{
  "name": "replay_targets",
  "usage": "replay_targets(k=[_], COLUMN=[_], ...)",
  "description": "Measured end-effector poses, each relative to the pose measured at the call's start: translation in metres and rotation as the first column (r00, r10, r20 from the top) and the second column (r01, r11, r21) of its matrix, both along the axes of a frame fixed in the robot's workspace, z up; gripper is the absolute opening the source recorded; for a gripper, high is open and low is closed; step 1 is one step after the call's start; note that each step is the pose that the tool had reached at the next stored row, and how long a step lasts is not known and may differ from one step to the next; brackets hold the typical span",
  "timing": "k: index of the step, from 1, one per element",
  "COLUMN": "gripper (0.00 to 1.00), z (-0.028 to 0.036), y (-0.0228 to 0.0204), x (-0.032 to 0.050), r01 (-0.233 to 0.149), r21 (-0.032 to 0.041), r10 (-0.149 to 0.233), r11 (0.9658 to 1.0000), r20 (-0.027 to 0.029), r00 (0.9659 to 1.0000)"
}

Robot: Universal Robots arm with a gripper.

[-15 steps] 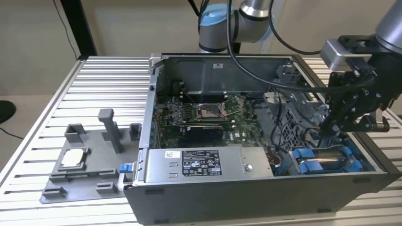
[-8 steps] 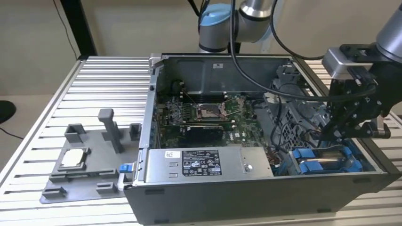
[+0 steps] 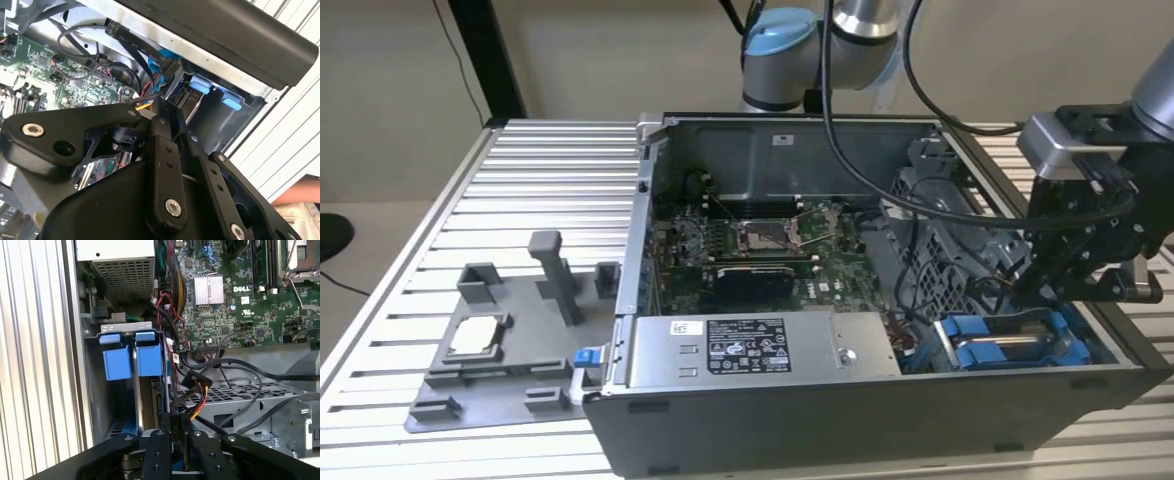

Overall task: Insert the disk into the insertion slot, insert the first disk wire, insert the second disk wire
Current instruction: 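Insert the first disk wire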

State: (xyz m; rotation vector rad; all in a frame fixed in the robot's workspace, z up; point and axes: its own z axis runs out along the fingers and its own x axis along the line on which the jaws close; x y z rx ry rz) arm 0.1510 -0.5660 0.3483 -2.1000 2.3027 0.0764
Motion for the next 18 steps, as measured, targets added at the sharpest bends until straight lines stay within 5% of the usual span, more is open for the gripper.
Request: replay_targets(k=[2, 5, 6, 18], gripper=[0.00, 0.00, 0.00, 0.00], z=[0.0000, -0.0003, -0.0005, -0.0037], y=[-0.0002, -0.0002, -0.0002, -0.0002], x=[0.0018, 0.0034, 0.0034, 0.0035], r01=[0.000, -0.001, -0.001, -0.012], r21=[-0.0103, -0.0356, -0.0381, -0.0387], r10=[0.000, 0.000, 0.000, 0.012], r11=[0.9999, 0.9994, 0.9993, 0.9992], r20=[-0.0041, -0.0140, -0.0142, -0.0142], r00=[1.0000, 0.9999, 0.9999, 0.9998])
